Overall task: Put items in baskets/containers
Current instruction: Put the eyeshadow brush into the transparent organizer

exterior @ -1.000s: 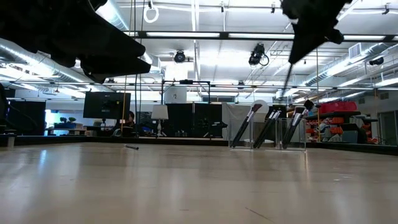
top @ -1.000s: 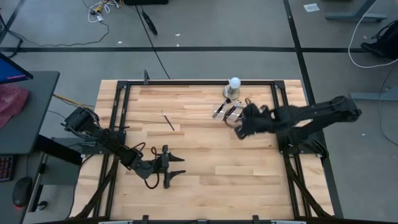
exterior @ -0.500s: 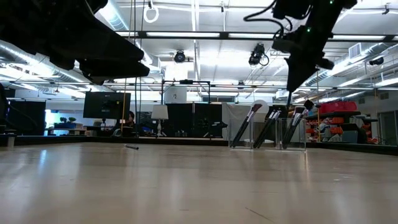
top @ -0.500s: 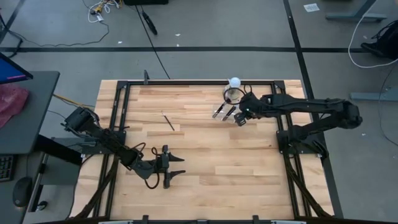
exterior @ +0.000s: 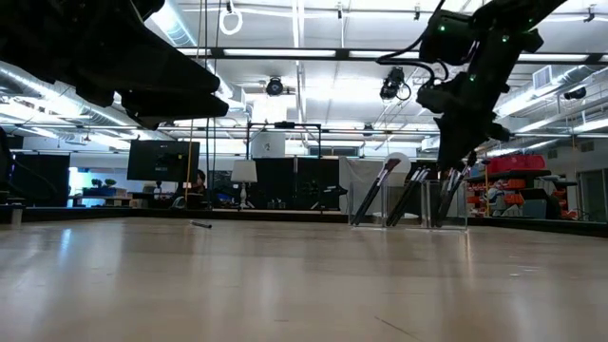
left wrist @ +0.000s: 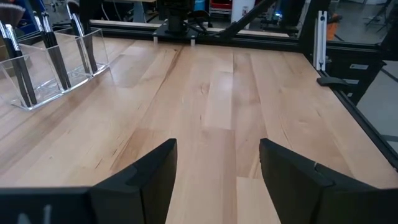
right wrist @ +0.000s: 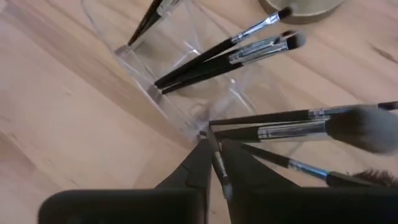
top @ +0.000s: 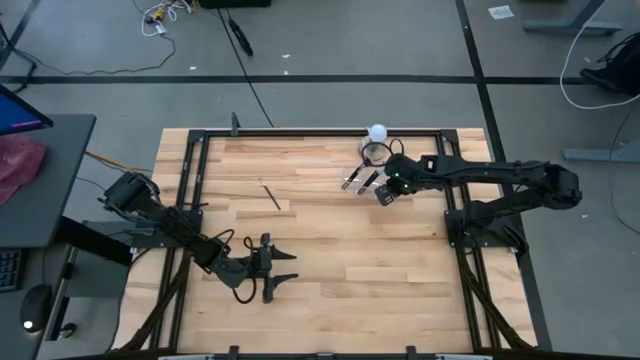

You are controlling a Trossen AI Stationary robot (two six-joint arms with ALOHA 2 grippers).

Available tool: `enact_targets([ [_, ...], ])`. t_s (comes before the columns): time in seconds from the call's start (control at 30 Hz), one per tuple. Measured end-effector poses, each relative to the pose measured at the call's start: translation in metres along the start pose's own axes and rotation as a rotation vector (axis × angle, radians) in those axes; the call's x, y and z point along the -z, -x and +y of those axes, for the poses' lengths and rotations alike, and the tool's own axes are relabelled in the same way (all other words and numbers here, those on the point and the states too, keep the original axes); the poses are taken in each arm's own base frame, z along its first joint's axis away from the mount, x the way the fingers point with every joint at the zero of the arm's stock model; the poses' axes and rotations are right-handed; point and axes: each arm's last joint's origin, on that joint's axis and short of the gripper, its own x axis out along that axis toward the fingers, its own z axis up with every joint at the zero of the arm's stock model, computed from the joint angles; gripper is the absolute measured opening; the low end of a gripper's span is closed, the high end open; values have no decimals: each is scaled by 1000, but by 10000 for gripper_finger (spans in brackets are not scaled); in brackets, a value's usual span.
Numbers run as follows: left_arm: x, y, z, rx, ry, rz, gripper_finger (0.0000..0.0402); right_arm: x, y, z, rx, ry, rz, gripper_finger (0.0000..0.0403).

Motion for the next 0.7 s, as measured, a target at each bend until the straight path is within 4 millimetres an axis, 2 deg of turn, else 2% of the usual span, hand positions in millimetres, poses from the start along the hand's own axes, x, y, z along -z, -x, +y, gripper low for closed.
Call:
enact_targets([
  [0.2,0,0,0,0,-2,0,227,-1,-1,-3,8,17,0,87],
  [0.43,0,0,0,0,0,-1,227,-6,8,-12,59,32,-81,146],
  [0.7,0,0,0,0,3,-1,227,-10,38,-22,151,31,-318,157],
])
